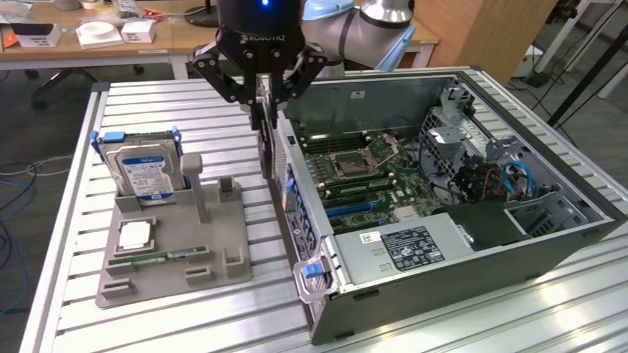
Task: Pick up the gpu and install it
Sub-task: 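Pick up the gpu and move the gpu toward the slot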
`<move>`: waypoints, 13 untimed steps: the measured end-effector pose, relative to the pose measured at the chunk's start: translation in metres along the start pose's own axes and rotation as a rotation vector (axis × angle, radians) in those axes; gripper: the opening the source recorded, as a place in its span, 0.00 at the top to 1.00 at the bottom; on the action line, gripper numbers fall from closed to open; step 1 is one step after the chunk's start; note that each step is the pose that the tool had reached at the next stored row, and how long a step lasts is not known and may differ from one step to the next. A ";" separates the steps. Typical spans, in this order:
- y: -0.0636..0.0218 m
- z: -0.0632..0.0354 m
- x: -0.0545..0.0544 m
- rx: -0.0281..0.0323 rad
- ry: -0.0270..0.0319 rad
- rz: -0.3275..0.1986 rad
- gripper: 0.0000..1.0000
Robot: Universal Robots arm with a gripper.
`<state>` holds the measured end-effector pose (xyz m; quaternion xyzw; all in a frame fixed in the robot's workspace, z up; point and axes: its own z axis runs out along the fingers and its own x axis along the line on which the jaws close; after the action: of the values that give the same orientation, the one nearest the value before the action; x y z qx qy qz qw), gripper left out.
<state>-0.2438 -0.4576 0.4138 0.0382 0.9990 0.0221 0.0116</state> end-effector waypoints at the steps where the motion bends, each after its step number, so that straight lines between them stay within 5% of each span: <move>1: 0.0000 0.0000 -0.001 0.0000 0.0000 0.000 0.74; 13: 0.0007 0.0002 -0.009 0.0000 0.0000 0.000 0.74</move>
<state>-0.2348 -0.4576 0.4138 0.0381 0.9990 0.0221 0.0116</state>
